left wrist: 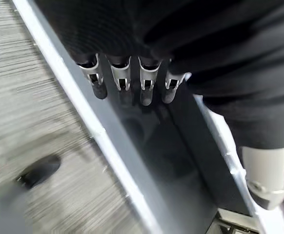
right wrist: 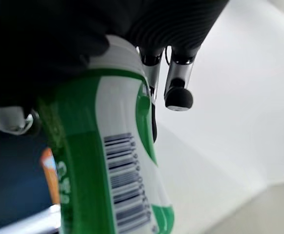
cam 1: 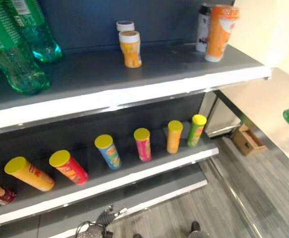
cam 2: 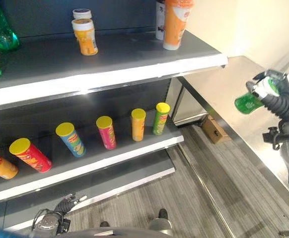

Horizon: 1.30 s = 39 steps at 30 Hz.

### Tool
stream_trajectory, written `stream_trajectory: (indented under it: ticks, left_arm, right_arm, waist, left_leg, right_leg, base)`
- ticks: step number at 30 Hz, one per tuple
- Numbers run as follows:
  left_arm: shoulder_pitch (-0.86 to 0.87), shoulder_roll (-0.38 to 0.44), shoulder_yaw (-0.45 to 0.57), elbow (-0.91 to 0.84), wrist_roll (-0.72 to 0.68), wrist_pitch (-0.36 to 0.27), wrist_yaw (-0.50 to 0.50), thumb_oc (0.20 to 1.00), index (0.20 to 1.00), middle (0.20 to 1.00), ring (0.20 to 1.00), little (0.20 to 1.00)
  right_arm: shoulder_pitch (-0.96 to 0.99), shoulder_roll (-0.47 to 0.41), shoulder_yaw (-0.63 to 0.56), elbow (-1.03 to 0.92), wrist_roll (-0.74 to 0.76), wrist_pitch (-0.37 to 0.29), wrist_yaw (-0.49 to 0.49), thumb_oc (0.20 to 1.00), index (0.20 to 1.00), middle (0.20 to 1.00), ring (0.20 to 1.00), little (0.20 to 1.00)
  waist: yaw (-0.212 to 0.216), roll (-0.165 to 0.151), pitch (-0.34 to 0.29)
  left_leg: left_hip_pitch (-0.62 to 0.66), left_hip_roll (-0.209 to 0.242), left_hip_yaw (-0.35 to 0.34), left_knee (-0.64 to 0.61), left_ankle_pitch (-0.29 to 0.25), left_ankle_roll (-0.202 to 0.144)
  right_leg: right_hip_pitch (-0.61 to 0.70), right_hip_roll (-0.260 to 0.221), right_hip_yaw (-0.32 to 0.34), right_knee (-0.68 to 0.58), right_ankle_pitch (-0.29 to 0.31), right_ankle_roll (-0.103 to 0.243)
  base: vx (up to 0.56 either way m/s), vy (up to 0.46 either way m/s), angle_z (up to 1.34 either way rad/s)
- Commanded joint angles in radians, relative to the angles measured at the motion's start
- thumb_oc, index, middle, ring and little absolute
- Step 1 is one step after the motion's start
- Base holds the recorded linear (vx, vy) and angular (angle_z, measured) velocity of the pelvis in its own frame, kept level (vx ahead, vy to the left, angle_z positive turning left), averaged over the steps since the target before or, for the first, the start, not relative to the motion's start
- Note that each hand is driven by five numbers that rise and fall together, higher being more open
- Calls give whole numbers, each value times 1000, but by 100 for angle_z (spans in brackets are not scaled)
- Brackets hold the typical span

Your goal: Put the goods on the table back onto the shelves and tidy them up.

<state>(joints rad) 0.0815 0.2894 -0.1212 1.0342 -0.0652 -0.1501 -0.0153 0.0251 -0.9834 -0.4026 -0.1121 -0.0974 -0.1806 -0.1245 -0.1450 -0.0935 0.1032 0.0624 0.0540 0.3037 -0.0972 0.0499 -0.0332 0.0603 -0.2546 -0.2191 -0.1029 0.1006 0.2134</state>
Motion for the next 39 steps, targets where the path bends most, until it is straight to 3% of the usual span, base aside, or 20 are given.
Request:
stream_trajectory:
  ticks: [1, 11, 18, 27, 39]
  left_arm:
    - [-48, 41, -8, 10, 5, -25, 4, 1000, 1000, 1000, 1000, 1000]
    - [-32, 27, -33, 8, -32, -18, 1, 1000, 1000, 1000, 1000, 1000]
    - [-18, 43, -19, 28, -47, -15, 14, 1000, 1000, 1000, 1000, 1000]
    - [11, 50, 5, 59, -58, -6, 23, 1000, 1000, 1000, 1000, 1000]
    - [29, 45, -6, 62, -83, -4, 33, 1000, 1000, 1000, 1000, 1000]
  right_arm:
    - [-118, -77, -43, 3, 84, -51, -34, 200, 200, 200, 200, 200]
    - [-324, -218, 124, -14, 199, -93, 23, 200, 200, 200, 200, 200]
    - [-574, -270, 388, -12, 220, -99, 70, 200, 200, 200, 200, 200]
    - [-778, -217, 645, 4, 213, -84, 115, 200, 200, 200, 200, 200]
    - [-961, -177, 831, 150, 163, -56, 105, 200, 200, 200, 200, 200]
  waist:
    - [41, -32, -25]
    - [77, -52, -37]
    - [117, -55, -34]
    - [169, -45, -31]
    - [219, -37, -31]
  left_leg:
    - [32, 69, -58, 40, -105, -54]
    - [33, 130, -79, 47, -79, -96]
    - [40, 140, -85, 48, -72, -104]
    - [27, 129, -122, 28, -55, -108]
    - [6, 115, -173, 22, -43, -109]
  right_leg:
    - [-12, 1, -39, 55, -67, -12]
    - [32, 51, -113, 40, -99, -47]
    - [51, 58, -146, 44, -108, -58]
    - [70, 49, -208, 51, -115, -62]
    - [95, 42, -276, 50, -119, -66]
  base:
    - [51, -123, 18]
    - [40, -97, 18]
    - [38, -32, 15]
    - [40, -9, 19]
    - [21, -15, 22]
